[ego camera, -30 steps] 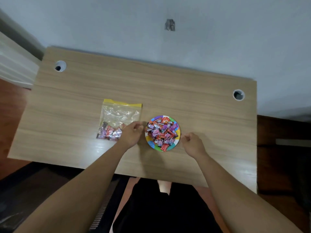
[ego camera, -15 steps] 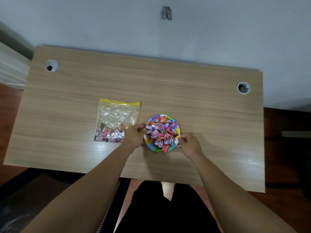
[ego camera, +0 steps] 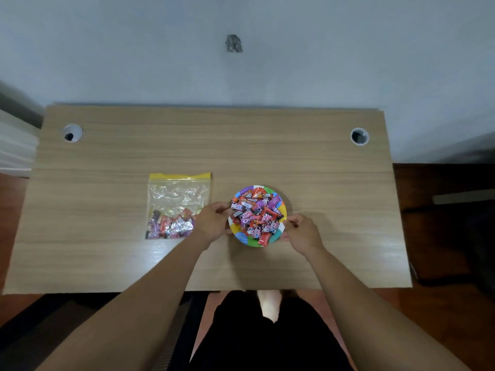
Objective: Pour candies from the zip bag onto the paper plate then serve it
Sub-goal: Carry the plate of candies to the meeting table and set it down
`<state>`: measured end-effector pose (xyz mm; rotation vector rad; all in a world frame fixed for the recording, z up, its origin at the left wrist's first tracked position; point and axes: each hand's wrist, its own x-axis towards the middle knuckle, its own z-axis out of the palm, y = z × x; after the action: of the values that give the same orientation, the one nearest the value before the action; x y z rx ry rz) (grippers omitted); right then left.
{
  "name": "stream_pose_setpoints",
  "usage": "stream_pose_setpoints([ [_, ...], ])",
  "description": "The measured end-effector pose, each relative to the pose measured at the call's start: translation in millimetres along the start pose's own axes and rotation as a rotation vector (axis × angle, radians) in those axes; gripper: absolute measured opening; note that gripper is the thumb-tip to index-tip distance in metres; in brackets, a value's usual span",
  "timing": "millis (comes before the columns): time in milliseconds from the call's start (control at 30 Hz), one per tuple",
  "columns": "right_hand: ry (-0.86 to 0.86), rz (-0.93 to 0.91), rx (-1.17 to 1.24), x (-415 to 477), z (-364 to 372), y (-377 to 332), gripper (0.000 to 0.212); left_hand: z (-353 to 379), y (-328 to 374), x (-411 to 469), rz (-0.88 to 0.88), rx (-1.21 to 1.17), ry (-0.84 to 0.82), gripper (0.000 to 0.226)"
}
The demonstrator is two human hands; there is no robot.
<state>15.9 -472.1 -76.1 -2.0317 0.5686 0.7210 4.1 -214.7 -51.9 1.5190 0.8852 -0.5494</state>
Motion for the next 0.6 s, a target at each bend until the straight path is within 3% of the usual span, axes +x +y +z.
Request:
stream_pose_setpoints([
  [467,0.239,-0.062,0.142,-57,-108,11,0.024,87,58,-42,0.203,0.089,-0.202,0.017],
  [600,0.289,-0.036,0.191,-77,-145,33,0.016,127,66,-60,0.217,0.113,-0.286,0.014],
])
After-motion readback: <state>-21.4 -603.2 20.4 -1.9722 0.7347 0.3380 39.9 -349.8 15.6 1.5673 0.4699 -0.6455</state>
